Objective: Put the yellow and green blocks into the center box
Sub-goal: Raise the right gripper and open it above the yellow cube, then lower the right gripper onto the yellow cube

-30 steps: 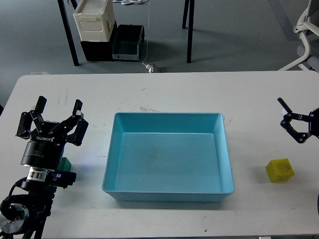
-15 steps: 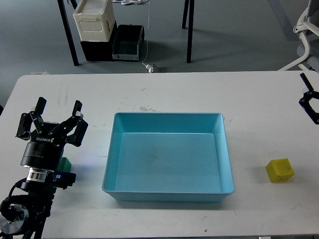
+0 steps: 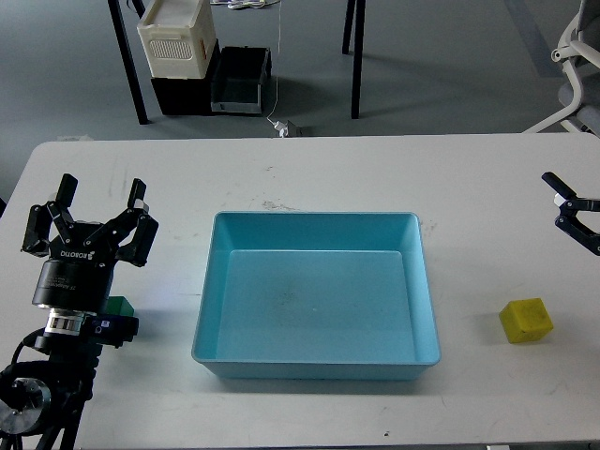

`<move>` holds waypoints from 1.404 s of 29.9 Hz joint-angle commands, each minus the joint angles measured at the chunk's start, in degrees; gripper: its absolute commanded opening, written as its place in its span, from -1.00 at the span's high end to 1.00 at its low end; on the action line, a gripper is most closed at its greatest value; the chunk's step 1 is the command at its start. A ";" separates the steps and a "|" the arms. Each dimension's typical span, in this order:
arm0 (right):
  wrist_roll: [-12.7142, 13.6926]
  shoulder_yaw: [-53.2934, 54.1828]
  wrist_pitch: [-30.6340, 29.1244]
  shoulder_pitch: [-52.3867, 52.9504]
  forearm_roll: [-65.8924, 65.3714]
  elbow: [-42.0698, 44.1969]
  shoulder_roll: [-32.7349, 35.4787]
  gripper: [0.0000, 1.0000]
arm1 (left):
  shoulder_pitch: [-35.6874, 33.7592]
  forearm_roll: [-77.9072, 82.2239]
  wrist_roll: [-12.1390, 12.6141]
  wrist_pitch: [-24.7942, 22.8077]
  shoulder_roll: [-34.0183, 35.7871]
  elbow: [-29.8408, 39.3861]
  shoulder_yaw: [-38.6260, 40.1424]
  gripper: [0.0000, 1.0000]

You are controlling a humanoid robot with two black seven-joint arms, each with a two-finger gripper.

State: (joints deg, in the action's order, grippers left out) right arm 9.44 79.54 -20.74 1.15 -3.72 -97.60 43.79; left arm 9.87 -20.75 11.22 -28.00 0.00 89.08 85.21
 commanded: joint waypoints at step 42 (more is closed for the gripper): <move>16.32 -107.14 -7.21 86.57 -40.75 5.04 8.68 -1.00 | -1.79 0.00 -0.32 0.00 0.00 -2.68 -0.49 -1.00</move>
State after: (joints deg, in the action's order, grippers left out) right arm 25.74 -27.37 -27.96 88.96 -43.43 -94.59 52.98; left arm 8.15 -20.74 10.90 -28.00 0.00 86.72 84.89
